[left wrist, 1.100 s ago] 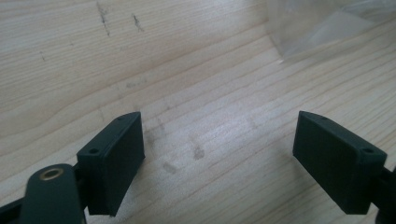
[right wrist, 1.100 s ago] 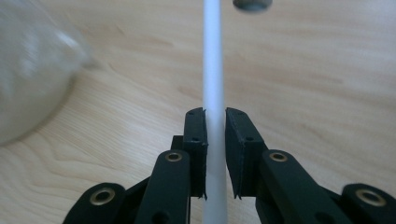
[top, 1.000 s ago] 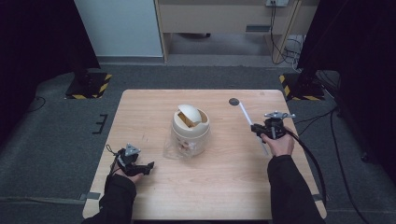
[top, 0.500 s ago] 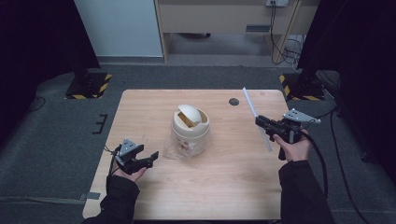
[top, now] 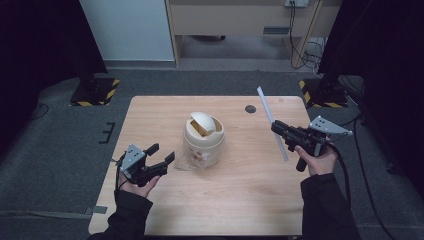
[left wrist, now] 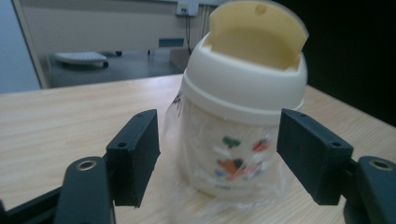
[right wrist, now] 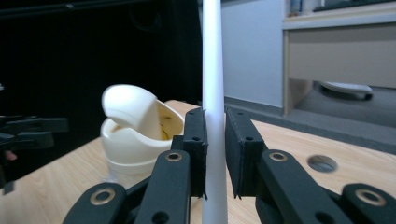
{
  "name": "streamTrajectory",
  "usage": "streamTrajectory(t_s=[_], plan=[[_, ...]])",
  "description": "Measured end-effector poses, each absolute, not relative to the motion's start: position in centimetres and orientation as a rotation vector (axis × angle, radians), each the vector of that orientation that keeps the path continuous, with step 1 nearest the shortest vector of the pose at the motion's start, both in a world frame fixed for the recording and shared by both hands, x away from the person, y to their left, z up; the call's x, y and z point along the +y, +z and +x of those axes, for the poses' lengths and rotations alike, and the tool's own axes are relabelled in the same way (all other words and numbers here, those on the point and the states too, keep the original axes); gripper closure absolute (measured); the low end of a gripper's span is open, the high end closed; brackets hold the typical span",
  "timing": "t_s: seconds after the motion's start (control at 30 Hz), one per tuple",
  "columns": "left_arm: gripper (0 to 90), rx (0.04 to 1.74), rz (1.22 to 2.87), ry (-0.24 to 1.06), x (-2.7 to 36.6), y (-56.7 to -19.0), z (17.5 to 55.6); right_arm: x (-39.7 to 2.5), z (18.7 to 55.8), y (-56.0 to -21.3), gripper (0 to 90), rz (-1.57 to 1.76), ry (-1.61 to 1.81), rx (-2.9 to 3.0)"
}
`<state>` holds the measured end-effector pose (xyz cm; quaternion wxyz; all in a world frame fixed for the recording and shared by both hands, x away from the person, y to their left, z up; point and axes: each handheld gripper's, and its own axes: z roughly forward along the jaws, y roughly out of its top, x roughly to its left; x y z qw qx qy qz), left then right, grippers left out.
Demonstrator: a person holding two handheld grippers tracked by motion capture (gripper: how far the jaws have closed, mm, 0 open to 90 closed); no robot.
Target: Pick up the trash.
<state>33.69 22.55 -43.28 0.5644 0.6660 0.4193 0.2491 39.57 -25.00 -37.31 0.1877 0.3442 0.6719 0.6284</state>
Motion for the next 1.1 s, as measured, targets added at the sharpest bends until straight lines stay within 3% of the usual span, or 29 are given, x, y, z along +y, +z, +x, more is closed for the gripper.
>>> streamTrajectory(t_s=[0.6, 1.1], plan=[[37.4, 0.882, 1.456, 0.551, 18.7, -37.8, 33.7, -21.9, 38.2, -36.2, 79.2, 0.826, 1.853, 1.933], [43.1, 0.790, 1.459, 0.460, 12.3, -35.5, 35.9, -20.0, 38.0, -37.1, 79.2, 0.779, 1.866, 1.989]])
